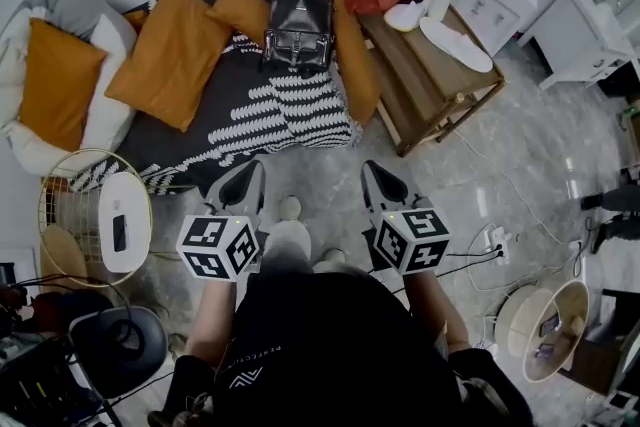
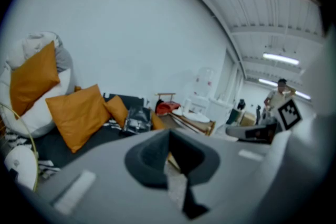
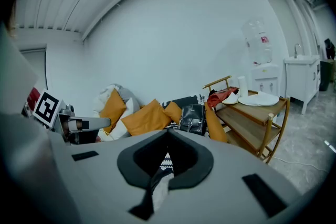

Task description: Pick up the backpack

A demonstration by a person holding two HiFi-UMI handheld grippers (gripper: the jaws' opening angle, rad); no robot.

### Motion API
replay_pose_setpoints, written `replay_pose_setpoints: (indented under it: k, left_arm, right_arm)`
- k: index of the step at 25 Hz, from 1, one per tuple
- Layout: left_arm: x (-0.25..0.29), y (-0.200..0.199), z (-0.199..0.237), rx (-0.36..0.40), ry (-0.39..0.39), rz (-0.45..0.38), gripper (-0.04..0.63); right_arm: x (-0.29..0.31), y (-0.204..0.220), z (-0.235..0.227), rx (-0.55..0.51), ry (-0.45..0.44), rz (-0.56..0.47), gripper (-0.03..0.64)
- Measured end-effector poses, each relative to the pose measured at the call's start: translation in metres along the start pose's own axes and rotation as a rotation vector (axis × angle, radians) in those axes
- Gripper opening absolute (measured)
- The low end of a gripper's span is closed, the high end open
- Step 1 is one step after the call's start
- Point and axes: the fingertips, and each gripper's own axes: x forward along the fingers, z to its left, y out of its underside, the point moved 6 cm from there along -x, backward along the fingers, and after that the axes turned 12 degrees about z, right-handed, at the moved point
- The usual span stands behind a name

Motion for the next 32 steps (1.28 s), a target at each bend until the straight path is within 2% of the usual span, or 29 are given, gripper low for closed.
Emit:
replay_pose_setpoints:
  k: [6,17,32]
  left_arm:
    - [0.025,-0.027,0.029,0.009,0.019,-0.026,0.006]
    - [0.084,-0.073,0.095,0.035,0.046,0.036,0.006]
    - [0.112,-0.100,0.168,0.056,0.072,0.048,0.008]
  right_arm:
    - [0.032,-0.020,-0.001,-0.003,0.029,0.022,-0.005]
    - [0.112,-0.076,-0.006,0.006,0.090,0.040,-0.005]
    - [0.194,-0.118,0.010,0.008,0.114,0.060,-0.005]
